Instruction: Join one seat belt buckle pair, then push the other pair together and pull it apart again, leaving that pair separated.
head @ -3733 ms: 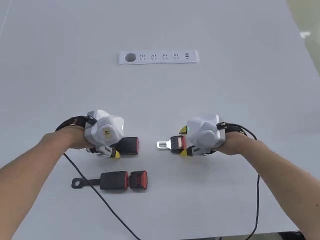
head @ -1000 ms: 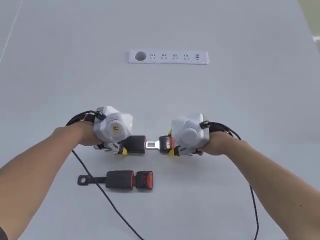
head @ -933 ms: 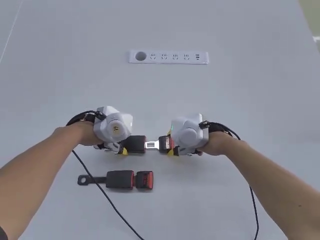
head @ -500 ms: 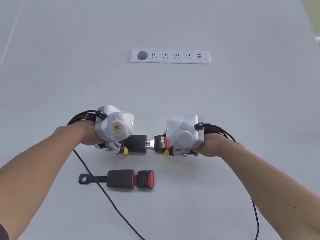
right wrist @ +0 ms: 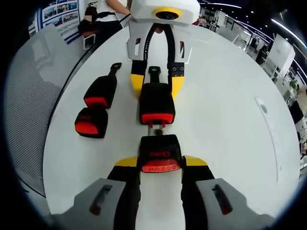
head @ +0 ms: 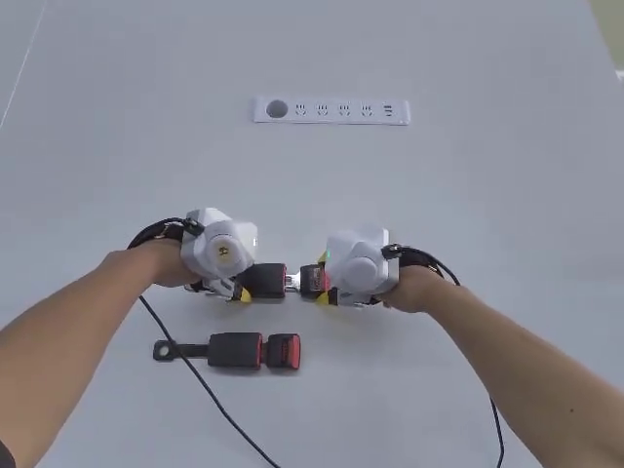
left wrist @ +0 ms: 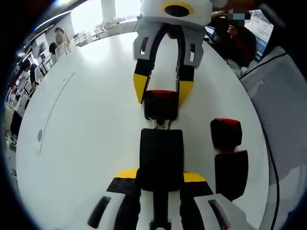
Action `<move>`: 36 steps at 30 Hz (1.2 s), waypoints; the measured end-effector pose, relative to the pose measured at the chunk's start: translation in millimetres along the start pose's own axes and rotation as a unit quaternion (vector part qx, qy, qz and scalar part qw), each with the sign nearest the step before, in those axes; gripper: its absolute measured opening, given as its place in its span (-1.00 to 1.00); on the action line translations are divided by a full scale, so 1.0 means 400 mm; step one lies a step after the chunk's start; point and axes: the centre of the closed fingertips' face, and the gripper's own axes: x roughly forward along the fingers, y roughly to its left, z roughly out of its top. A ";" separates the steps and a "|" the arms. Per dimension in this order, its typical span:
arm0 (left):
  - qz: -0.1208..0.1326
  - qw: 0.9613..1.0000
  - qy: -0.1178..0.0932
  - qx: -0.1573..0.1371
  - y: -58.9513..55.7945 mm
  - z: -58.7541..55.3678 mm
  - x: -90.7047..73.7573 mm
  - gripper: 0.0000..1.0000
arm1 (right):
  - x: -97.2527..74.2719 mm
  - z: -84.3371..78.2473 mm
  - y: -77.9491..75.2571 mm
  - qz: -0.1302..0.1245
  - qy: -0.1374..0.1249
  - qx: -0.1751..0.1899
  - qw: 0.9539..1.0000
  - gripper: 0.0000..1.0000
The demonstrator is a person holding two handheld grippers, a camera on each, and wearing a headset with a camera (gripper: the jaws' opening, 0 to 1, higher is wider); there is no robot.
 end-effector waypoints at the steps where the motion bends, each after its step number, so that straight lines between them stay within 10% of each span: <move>1: 0.000 1.000 -0.002 -0.002 0.000 0.000 0.000 -0.39 | 0.000 0.001 0.000 0.001 -0.002 0.002 1.000 -0.41; 36: 0.000 1.000 -0.014 -0.009 0.001 0.001 0.000 -0.40 | 0.026 0.034 -0.001 0.002 -0.002 0.022 1.000 -0.44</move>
